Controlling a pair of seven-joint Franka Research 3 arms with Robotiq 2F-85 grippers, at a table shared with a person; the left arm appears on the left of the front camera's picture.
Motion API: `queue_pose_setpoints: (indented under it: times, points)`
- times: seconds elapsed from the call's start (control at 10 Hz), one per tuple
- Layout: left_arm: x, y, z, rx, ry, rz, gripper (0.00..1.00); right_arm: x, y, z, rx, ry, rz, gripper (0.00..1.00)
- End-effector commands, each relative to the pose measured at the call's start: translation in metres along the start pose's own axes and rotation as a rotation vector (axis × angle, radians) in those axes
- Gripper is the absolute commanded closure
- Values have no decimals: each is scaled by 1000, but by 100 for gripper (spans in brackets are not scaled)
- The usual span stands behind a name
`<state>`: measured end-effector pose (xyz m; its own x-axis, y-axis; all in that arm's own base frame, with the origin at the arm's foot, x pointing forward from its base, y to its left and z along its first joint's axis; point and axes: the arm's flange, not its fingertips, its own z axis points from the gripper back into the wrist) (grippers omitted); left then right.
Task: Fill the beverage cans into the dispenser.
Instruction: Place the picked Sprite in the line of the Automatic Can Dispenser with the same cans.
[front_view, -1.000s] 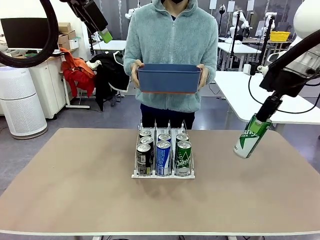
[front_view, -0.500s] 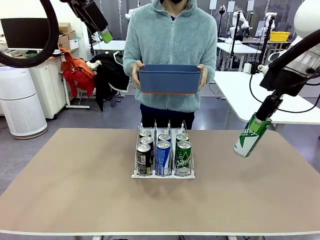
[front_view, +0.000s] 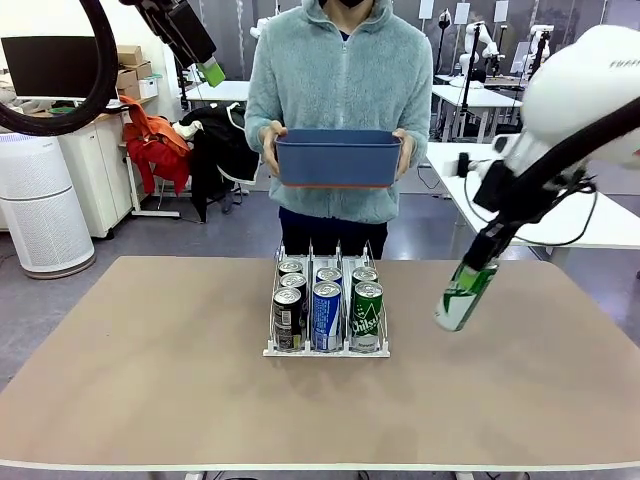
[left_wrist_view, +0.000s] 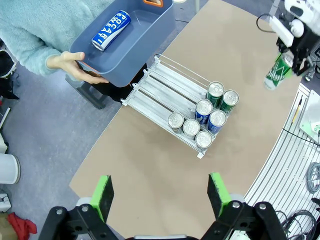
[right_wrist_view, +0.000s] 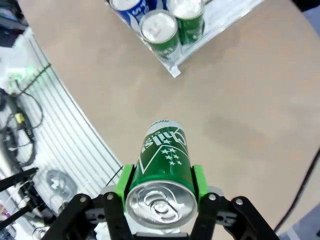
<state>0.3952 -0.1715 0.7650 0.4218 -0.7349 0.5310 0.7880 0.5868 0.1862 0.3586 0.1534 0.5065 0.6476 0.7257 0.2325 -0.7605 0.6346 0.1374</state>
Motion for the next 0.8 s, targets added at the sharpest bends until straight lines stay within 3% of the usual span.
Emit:
queue_pose_setpoints:
  times: [0.0, 0.3, 0.5, 0.6, 0.7]
  points:
    - [-2, 1, 1, 0, 0, 1, 0, 23, 23, -19, -66, 5, -6, 42]
    - [-2, 1, 1, 0, 0, 1, 0, 59, 50, -52, -85, 34, 38, 42]
    - [-2, 1, 1, 0, 0, 1, 0, 77, 56, -66, -91, -20, 61, 42]
    - [-2, 1, 1, 0, 0, 1, 0, 75, 57, -58, -58, 9, 171, 42]
    - [-2, 1, 1, 0, 0, 1, 0, 64, 57, -67, -57, 12, 62, 42]
